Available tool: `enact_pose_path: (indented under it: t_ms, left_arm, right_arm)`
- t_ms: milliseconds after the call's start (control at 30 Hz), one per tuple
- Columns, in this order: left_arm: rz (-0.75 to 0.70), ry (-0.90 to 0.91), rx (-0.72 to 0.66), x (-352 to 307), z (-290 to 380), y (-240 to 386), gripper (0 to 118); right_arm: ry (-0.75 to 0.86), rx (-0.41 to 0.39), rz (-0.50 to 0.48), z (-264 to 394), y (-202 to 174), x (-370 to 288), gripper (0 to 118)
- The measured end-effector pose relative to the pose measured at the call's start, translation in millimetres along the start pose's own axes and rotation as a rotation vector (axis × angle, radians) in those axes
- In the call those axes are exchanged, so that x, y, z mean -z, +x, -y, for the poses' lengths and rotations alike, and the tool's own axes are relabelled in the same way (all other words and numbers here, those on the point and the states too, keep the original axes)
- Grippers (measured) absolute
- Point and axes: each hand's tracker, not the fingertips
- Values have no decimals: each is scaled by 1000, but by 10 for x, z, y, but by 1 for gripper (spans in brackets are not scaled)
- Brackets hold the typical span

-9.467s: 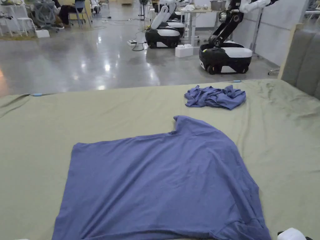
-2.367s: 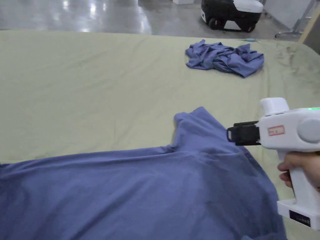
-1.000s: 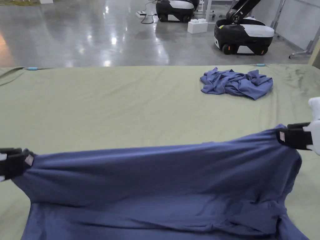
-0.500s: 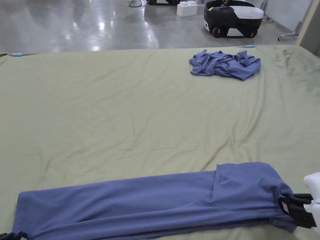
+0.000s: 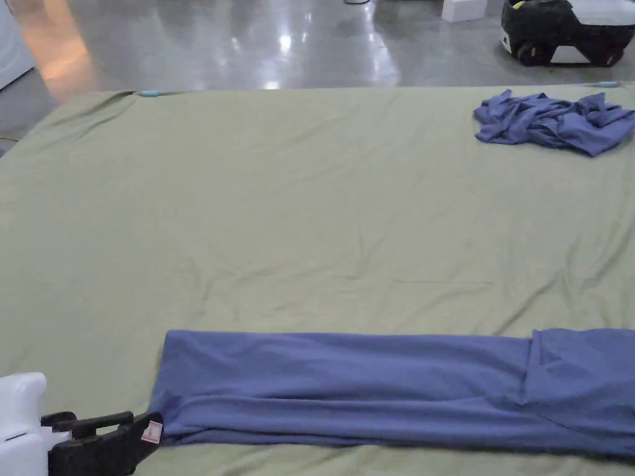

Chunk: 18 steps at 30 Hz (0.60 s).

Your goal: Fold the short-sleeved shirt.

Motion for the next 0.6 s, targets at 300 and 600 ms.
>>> enact_pose_path:
  t_ms: [300, 600]
  left_arm:
    - [244, 44, -212, 0, -411, -430, 0]
    - [538, -185, -304, 1029, -509, -1196, 118]
  right_arm:
    - [141, -147, -114, 180, -742, -439, 4]
    - [175, -208, -236, 162, -1184, -520, 4]
